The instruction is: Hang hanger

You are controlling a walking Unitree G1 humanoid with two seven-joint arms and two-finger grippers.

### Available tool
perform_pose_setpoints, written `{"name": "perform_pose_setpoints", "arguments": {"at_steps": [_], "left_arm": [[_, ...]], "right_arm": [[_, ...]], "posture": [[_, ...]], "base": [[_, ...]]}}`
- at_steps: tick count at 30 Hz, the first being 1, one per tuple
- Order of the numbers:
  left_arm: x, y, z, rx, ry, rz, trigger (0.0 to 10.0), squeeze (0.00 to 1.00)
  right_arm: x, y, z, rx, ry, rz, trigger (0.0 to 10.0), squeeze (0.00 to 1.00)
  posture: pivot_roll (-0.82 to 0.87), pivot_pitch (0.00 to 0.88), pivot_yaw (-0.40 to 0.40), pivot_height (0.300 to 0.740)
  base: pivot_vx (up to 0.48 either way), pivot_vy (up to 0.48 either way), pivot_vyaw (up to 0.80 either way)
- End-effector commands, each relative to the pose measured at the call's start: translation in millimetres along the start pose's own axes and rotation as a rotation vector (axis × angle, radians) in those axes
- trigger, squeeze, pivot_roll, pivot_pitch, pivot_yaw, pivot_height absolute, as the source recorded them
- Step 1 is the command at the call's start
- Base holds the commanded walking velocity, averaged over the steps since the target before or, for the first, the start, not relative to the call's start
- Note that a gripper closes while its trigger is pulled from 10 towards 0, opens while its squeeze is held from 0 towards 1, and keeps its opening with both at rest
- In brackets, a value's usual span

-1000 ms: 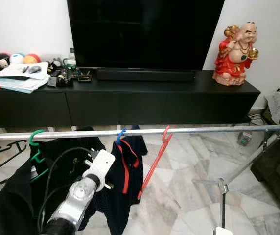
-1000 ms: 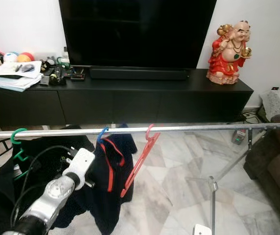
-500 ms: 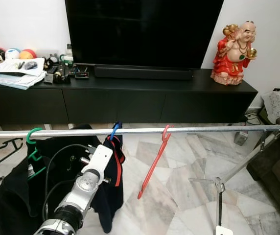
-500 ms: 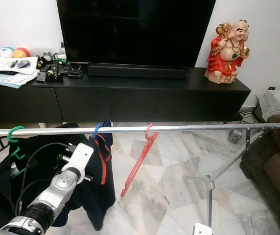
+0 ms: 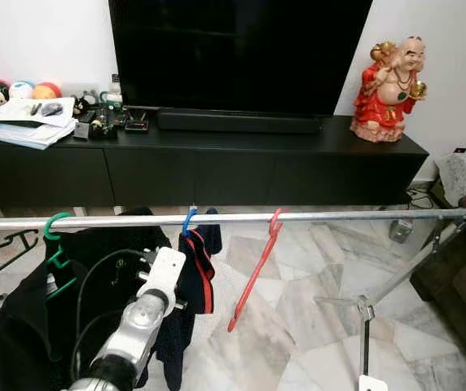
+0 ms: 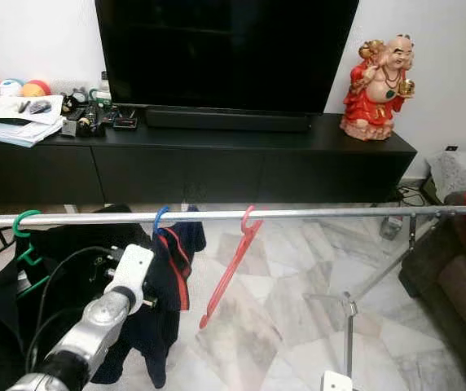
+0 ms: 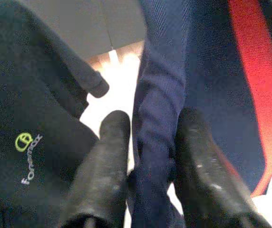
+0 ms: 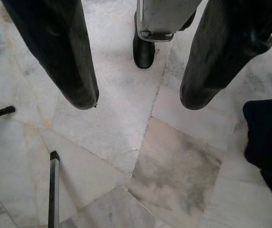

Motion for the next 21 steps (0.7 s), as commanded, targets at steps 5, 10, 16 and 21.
{"name": "perform_pose_setpoints", "arguments": {"at_steps": [5,10,16,21], "left_arm": [[4.1,19.7,-4.0,-0.054,0.024,0.07,10.0,1.0],[12.3,56.3,-7.7,-0.158,0.061,0.15,10.0,1.0],[11.4,93.2,-31.0,-0.192,0.074,0.169,10.0,1.0],[-20.3,113.7,-75.0,-0.026,0.06,0.027,10.0,0.32]], "right_arm": [[-5.7,0.9,1.3,-0.005,-0.011,-0.017,10.0,0.0],[-8.2,1.3,1.2,-0.005,-0.014,-0.023,10.0,0.0],[-8.6,1.5,2.3,-0.004,-0.007,-0.026,10.0,0.0],[-8.5,1.5,2.2,-0.002,-0.004,-0.025,10.0,0.0]], "posture": [[0.14,0.0,-0.08,0.74],[0.15,0.0,-0.076,0.74],[0.17,0.0,-0.079,0.74],[0.16,0.0,-0.075,0.74]], "base": [[0.0,0.0,0.0],[0.0,0.0,0.0],[0.0,0.0,0.0],[0.0,0.0,0.0]]}}
Point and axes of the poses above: a point about 5 cm out from each wrist's last joint towards the gripper, its own y axis pointing back from the gripper into the wrist, its own x axis along the axis of the wrist's last joint, z = x × y, the point moved 1 cm from there along -y, pointing out of the wrist towards the gripper, and after that the axes turned 2 degrees about y, right-handed, at the moved point
